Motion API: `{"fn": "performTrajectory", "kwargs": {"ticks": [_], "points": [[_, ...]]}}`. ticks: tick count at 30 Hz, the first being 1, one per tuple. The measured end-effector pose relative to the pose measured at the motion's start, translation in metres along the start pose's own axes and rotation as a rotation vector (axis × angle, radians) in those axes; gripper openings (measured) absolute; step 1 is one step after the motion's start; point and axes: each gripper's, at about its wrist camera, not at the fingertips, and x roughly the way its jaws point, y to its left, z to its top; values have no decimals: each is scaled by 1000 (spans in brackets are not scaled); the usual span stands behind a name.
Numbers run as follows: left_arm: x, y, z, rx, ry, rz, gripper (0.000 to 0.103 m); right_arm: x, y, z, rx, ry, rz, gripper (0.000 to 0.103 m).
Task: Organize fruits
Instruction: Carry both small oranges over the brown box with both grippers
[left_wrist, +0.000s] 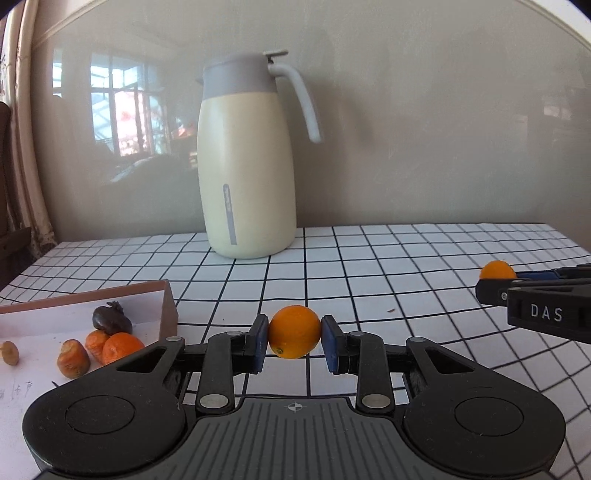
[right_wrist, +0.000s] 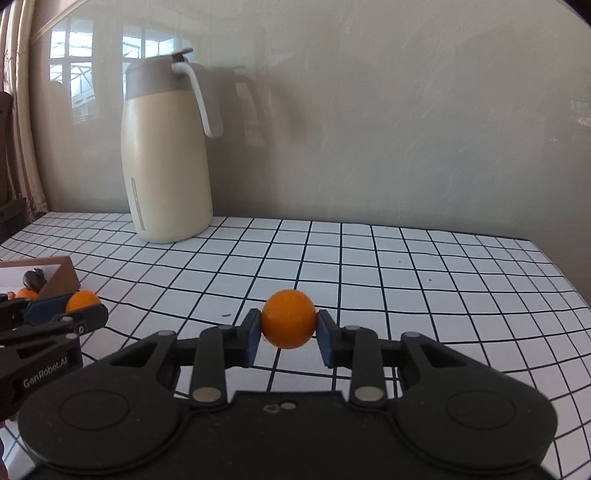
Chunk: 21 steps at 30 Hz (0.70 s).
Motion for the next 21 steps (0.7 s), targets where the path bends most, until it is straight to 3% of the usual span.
{"fn": "performTrajectory", "kwargs": {"ticks": [12, 21], "points": [[-76, 17, -13, -12, -80, -30, 31, -57, 34, -8, -49, -52, 32, 23], [-123, 56, -22, -25, -126, 0, 31, -101, 71, -14, -106, -99, 86, 23]]}}
